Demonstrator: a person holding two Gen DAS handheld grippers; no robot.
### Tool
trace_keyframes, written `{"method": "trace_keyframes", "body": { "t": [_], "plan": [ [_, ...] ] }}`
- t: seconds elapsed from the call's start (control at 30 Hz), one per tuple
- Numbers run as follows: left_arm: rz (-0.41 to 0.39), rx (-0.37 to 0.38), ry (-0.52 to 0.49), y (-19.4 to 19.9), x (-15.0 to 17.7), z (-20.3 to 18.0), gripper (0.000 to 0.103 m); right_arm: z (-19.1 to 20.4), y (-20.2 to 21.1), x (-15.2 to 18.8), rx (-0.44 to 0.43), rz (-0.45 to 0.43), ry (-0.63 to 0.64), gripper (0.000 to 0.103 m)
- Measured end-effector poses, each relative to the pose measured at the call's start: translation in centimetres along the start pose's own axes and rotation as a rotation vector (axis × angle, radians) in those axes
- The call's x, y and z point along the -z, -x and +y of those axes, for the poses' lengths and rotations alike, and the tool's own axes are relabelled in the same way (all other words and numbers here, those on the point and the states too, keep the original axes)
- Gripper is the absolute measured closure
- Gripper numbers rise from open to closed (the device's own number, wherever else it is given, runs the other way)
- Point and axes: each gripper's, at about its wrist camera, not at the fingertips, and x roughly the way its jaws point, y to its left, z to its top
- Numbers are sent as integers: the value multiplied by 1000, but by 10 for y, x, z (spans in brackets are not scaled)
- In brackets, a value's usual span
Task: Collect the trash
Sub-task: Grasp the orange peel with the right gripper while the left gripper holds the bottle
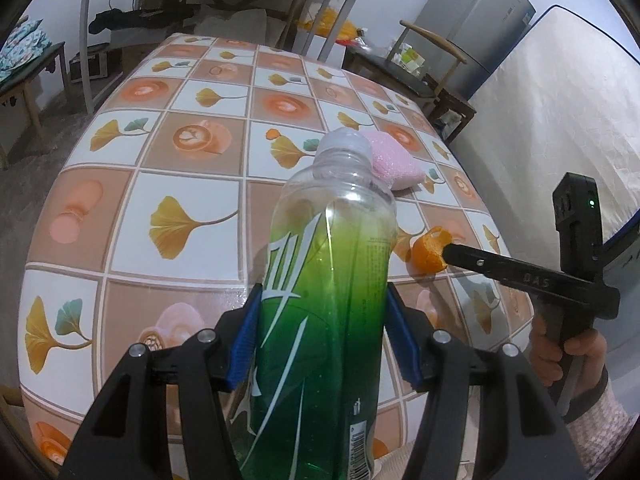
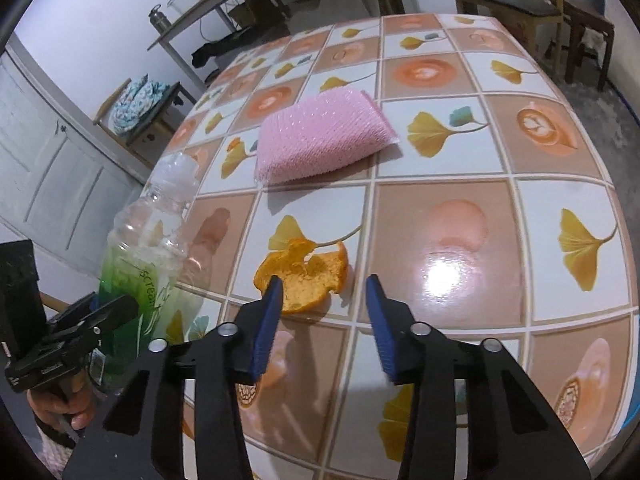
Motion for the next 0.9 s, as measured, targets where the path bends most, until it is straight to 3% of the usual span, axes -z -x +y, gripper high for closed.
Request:
{"method": "trace_keyframes", "body": {
  "t": [0.27,0.47,0.9],
  "plan": [
    [6,-15,-21,-1,0,-4,47,2,-11,-3,31,12,2,79],
    [15,-21,-17,-4,-3,-4,47,1,-15,-3,31,11,-7,99],
    [-1,-35,-25,-2,-2,-6,47,-3,3,4,21,-28,-7,102]
  ]
}}
